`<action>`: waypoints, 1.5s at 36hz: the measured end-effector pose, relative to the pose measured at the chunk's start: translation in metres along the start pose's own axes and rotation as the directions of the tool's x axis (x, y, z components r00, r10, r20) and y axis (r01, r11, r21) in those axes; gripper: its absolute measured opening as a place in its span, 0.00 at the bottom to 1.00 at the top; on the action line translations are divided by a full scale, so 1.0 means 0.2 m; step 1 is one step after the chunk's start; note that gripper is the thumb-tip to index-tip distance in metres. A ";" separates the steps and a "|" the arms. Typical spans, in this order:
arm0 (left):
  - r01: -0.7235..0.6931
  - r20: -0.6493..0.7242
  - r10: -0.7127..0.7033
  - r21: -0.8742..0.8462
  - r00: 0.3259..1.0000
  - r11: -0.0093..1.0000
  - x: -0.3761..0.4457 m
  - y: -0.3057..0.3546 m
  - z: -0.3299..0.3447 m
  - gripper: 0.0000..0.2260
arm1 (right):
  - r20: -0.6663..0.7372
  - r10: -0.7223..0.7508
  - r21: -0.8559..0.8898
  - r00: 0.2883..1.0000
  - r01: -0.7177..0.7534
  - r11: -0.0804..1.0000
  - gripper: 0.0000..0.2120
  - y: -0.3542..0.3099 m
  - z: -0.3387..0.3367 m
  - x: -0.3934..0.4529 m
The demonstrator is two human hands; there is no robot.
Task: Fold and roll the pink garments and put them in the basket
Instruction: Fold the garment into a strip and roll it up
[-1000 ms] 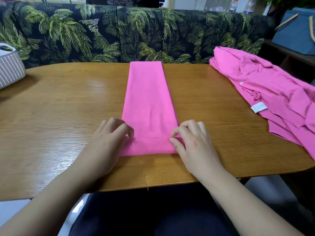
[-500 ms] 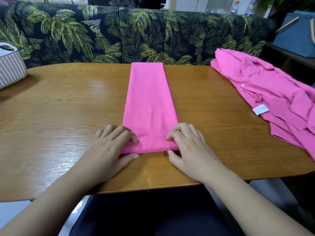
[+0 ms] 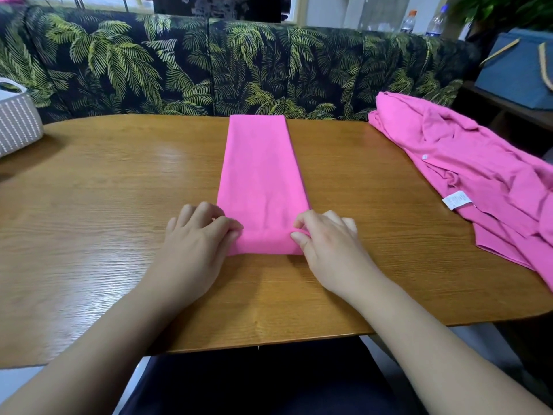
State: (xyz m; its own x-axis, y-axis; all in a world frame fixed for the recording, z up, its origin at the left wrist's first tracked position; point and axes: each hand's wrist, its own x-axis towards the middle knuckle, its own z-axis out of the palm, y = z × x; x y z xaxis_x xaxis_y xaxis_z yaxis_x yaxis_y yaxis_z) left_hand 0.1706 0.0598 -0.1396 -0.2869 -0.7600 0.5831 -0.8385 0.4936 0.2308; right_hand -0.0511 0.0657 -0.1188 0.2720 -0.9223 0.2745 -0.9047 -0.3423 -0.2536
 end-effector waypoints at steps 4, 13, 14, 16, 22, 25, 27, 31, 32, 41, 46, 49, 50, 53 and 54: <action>-0.093 0.005 0.092 0.045 0.996 0.995 0.01 0.03 0.00 0.11 | 0.040 0.032 -0.007 0.999 -0.032 0.999 0.11 0.02 0.00 0.06; -0.039 0.090 0.032 0.083 0.995 0.996 0.02 0.01 0.04 0.17 | -0.156 0.024 -0.035 0.988 -0.029 0.999 0.07 0.01 0.01 0.13; -0.034 0.099 0.025 0.090 0.995 0.995 0.02 0.00 0.04 0.18 | -0.209 -0.013 -0.055 0.978 0.001 0.998 0.04 0.01 0.02 0.13; -0.013 0.106 0.003 0.096 0.994 0.995 0.03 -0.01 0.06 0.20 | -0.251 -0.060 -0.085 0.966 0.039 0.996 0.05 -0.01 0.04 0.10; -0.059 0.046 0.053 0.127 0.997 0.990 0.08 -0.04 0.09 0.15 | -0.115 -0.092 -0.101 0.989 0.080 0.992 0.13 -0.02 0.06 0.07; -0.088 0.050 0.082 0.124 0.995 0.988 0.11 -0.06 0.10 0.16 | -0.079 -0.068 -0.085 0.995 0.062 0.994 0.18 -0.01 0.06 0.10; -0.078 0.058 0.072 0.120 0.996 0.990 0.12 -0.06 0.10 0.16 | -0.073 -0.057 -0.059 0.996 0.053 0.997 0.18 -0.01 0.05 0.12; 0.000 0.125 -0.005 0.040 0.992 0.999 0.14 -0.07 0.11 0.13 | -0.063 -0.040 -0.061 0.997 0.036 0.997 0.20 -0.02 0.06 0.12; 0.028 0.150 -0.028 0.001 0.988 1.000 0.14 -0.07 0.11 0.13 | -0.064 -0.033 -0.057 0.997 0.029 0.998 0.20 -0.02 0.06 0.12; 0.115 0.186 -0.079 -0.195 0.979 0.974 0.08 -0.04 0.02 0.14 | -0.021 -0.025 0.002 0.999 0.025 1.000 0.17 -0.06 0.03 0.05; 0.137 0.181 -0.080 -0.326 0.980 0.935 -0.04 -0.01 -0.06 0.13 | 0.079 -0.082 0.055 0.993 0.078 0.995 0.18 -0.09 -0.04 -0.04; 0.160 0.198 -0.090 -0.376 0.976 0.912 -0.10 0.02 -0.10 0.15 | 0.126 -0.111 0.087 0.986 0.101 0.991 0.26 -0.13 -0.07 -0.09; 0.165 0.200 -0.092 -0.384 0.975 0.909 -0.12 0.03 -0.12 0.15 | 0.146 -0.118 0.097 0.982 0.104 0.990 0.27 -0.13 -0.08 -0.11; 0.138 0.205 -0.064 -0.370 0.977 0.919 -0.16 0.04 -0.16 0.14 | 0.206 -0.140 0.129 0.969 0.115 0.985 0.21 -0.14 -0.10 -0.14; 0.117 0.205 -0.046 -0.352 0.978 0.929 -0.17 0.04 -0.17 0.14 | 0.234 -0.139 0.146 0.962 0.106 0.984 0.17 -0.14 -0.11 -0.14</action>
State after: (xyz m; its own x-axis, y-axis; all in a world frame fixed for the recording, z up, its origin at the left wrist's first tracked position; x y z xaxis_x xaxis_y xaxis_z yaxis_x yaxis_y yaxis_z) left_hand 0.1895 0.1040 -0.1317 -0.3369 -0.8524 0.3999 -0.6495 0.5179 0.5567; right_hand -0.0411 0.1055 -0.0985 0.4638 -0.8821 0.0827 -0.8130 -0.4609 -0.3558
